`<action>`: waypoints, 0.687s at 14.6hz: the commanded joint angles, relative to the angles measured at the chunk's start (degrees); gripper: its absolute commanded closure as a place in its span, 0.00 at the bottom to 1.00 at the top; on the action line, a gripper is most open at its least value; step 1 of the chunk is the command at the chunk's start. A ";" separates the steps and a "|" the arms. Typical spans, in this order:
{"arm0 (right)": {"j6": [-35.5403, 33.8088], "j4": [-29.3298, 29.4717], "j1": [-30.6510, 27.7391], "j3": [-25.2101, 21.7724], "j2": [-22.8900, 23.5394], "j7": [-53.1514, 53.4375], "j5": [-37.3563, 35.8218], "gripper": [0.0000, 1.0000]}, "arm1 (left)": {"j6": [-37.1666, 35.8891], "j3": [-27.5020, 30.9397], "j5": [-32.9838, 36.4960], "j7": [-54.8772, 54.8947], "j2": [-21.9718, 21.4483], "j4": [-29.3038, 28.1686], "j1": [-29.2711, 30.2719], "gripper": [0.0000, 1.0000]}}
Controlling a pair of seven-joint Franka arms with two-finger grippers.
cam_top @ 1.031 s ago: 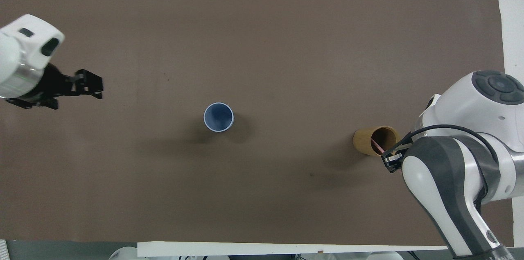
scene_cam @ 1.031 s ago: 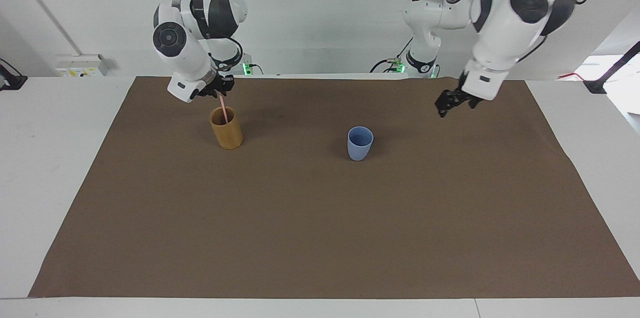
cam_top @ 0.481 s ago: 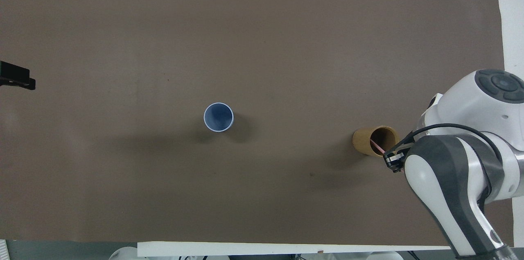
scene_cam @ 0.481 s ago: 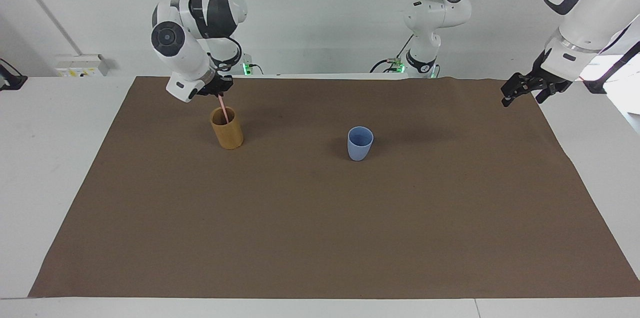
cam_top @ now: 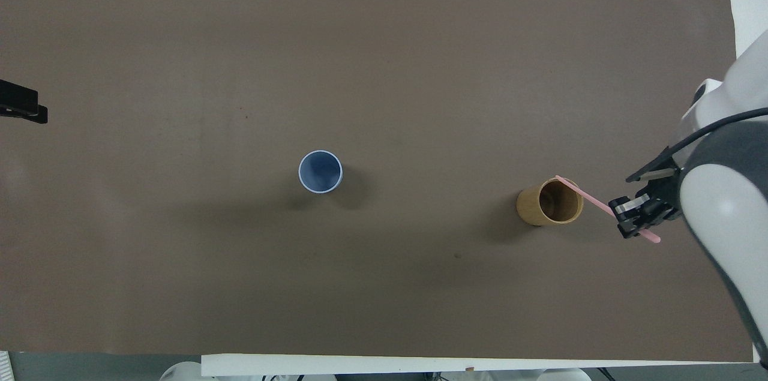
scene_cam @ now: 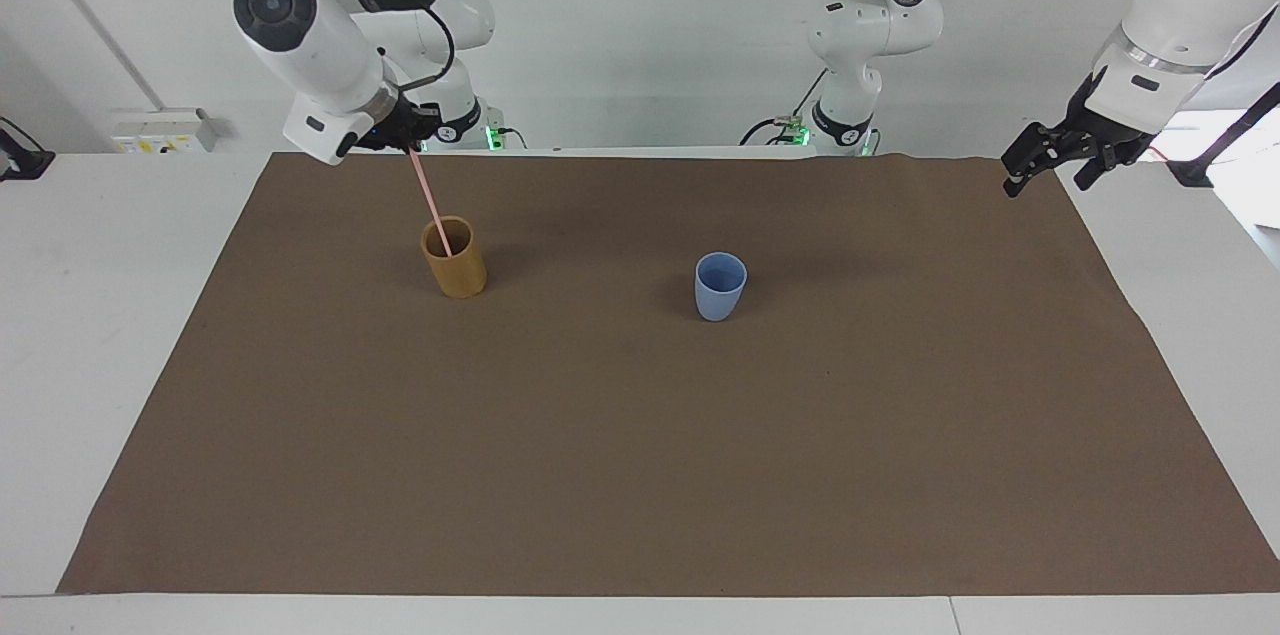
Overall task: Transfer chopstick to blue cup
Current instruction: 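Grasp the pink chopstick with the right gripper and lift it from the tan cup, then carry the pink chopstick with the right gripper over the blue cup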
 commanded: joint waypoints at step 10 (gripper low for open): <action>17.50 22.83 26.88 1.40 18.16 62.48 23.13 1.00 | -0.96 0.68 0.46 -0.87 0.19 0.38 -0.14 0.00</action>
